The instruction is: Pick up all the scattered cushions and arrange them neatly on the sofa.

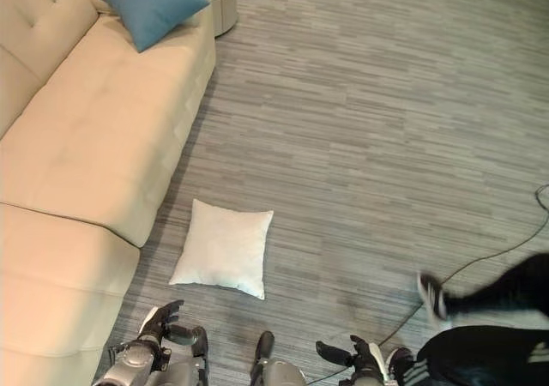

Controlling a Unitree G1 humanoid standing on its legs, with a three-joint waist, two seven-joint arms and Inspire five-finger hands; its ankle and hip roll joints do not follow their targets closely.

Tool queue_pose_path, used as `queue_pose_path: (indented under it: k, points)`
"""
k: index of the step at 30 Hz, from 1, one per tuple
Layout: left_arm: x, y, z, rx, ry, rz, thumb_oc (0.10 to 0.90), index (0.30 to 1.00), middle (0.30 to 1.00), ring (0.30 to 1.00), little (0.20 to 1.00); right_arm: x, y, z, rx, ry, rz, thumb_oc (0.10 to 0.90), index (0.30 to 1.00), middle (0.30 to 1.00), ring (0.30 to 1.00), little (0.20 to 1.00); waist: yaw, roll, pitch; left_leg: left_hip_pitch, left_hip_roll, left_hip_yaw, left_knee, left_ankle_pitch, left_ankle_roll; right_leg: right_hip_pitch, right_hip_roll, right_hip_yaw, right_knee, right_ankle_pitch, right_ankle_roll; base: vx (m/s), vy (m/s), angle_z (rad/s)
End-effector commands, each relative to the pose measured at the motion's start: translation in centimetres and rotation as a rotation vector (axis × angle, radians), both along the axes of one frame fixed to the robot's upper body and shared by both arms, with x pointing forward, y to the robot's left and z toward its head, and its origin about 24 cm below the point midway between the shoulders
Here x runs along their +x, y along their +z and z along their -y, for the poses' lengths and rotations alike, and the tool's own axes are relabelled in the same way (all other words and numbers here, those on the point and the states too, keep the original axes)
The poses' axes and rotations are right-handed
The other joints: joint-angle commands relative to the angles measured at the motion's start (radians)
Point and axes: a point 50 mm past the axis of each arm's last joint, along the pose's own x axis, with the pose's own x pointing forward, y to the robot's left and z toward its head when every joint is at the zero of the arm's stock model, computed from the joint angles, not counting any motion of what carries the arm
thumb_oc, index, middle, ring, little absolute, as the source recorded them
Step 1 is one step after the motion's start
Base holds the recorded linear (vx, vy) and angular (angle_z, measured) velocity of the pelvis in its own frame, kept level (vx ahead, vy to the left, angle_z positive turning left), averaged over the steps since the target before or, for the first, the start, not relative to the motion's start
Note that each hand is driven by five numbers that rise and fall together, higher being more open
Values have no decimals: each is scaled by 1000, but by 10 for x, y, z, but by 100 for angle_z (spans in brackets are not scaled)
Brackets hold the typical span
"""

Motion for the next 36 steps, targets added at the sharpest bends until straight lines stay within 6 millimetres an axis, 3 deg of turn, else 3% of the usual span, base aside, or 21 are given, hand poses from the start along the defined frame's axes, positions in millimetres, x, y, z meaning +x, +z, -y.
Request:
queue_pose_path:
  k: [1, 2, 4, 5, 11, 12, 13, 15, 16, 19, 25, 26, 27, 31, 33, 34, 36]
  points:
    - [17, 15, -3, 4, 13, 127, 800, 900, 900, 900, 900, 12, 10, 11, -52, -4, 67, 800, 900, 900, 900, 900, 23, -26, -7, -33, 7, -26, 76, -112, -31, 90, -80, 3, -3, -57, 121, -63, 94, -1]
    - [33, 28, -10, 23, 39, 204, 800, 900, 900, 900, 900, 31, 18, 10, -51, -2, 135, 800, 900, 900, 900, 900, 21, -21, 50, -64, 2, -24, 90, -111, -15, 10, -103, 13, 92, -50, 130, -115, 94, 4]
    - [42, 36, -12, 31, 46, 242, 800, 900, 900, 900, 900, 40, 22, 9, -51, -3, 164, 800, 900, 900, 900, 900, 22, -23, 72, -93, -1, -26, 102, -110, -14, -21, -108, 19, 111, -50, 127, -124, 42, -3]
    - [58, 48, -13, 35, 50, 306, 800, 900, 900, 900, 900, 54, 31, 11, -56, -17, 221, 800, 900, 900, 900, 900, 24, -22, 99, -140, -2, -31, 118, -103, -16, -53, -111, 20, 110, -47, 119, -81, -10, 1]
    - [64, 54, -13, 38, 53, 336, 800, 900, 900, 900, 900, 63, 36, 11, -53, -25, 257, 800, 900, 900, 900, 900, 25, -22, 110, -154, -2, -40, 127, -122, -25, -64, -113, 28, 120, -68, 123, -12, -11, 4]
    - [80, 70, -14, 33, 64, 408, 800, 900, 900, 900, 900, 80, 48, 12, -49, -45, 341, 800, 900, 900, 900, 900, 25, -17, 136, -204, -3, -42, 135, -110, -30, -102, -111, 27, 115, -68, 115, -417, -76, 3]
    - [129, 127, -12, -22, 123, 656, 800, 900, 900, 900, 900, 145, 101, 5, -58, -45, 616, 800, 900, 900, 900, 900, 20, 1, 204, -404, 4, -57, 162, -63, -45, -295, -114, 13, 136, -47, 103, -419, -76, 3]
    - [136, 136, -11, -29, 130, 692, 800, 900, 900, 900, 900, 156, 110, 1, -58, -37, 656, 800, 900, 900, 900, 900, 15, 4, 201, -448, 6, -60, 166, -55, -46, -342, -115, 13, 147, -47, 101, -249, -44, 2]
    - [151, 158, -7, -33, 127, 765, 800, 900, 900, 900, 900, 177, 135, -4, -60, -25, 763, 800, 900, 900, 900, 900, 10, 9, 218, -507, 14, -72, 165, -38, -50, -406, -117, 9, 158, -43, 101, -159, -23, 22]
    - [164, 180, -3, -33, 112, 833, 800, 900, 900, 900, 900, 194, 157, -5, -71, -27, 844, 800, 900, 900, 900, 900, 3, 12, 226, -570, 16, -85, 165, -23, -53, -471, -119, 10, 170, -42, 100, -59, -14, 15]
    - [164, 180, -3, -33, 112, 834, 800, 900, 900, 900, 900, 194, 157, -5, -71, -27, 844, 800, 900, 900, 900, 900, 3, 12, 225, -571, 16, -85, 165, -23, -53, -472, -119, 10, 171, -42, 100, -12, -2, -2]
    - [176, 203, 0, -29, 102, 908, 800, 900, 900, 900, 900, 212, 185, -10, -79, -11, 945, 800, 900, 900, 900, 900, -3, 16, 238, -623, 17, -89, 170, -15, -55, -531, -122, 15, 185, -38, 102, -91, 6, 7]
    - [194, 242, 7, -15, 76, 1014, 800, 900, 900, 900, 900, 237, 228, -21, -85, 30, 1076, 800, 900, 900, 900, 900, -13, 18, 258, -704, 18, -98, 175, -7, -60, -615, -124, 28, 196, -38, 102, -91, 6, 9]
    - [194, 242, 7, -15, 76, 1014, 800, 900, 900, 900, 900, 237, 228, -21, -85, 30, 1077, 800, 900, 900, 900, 900, -13, 18, 257, -706, 17, -98, 176, -8, -60, -618, -124, 29, 197, -38, 102, -11, 0, 9]
    - [197, 252, 8, -8, 69, 1039, 800, 900, 900, 900, 900, 243, 238, -25, -84, 38, 1104, 800, 900, 900, 900, 900, -15, 18, 264, -725, 18, -100, 181, -7, -61, -636, -126, 31, 200, -37, 103, -5, 9, -2]
    - [203, 269, 10, 6, 61, 1080, 800, 900, 900, 900, 900, 252, 260, -34, -84, 71, 1168, 800, 900, 900, 900, 900, -17, 15, 274, -749, 16, -109, 181, -7, -60, -661, -127, 37, 198, -32, 107, -25, 47, -3]
    - [216, 321, 26, 35, 16, 1212, 800, 900, 900, 900, 900, 271, 311, -62, -57, 136, 1312, 800, 900, 900, 900, 900, -25, 14, 294, -818, 7, -118, 181, -8, -54, -740, -135, 55, 207, -22, 115, 6, 96, -2]
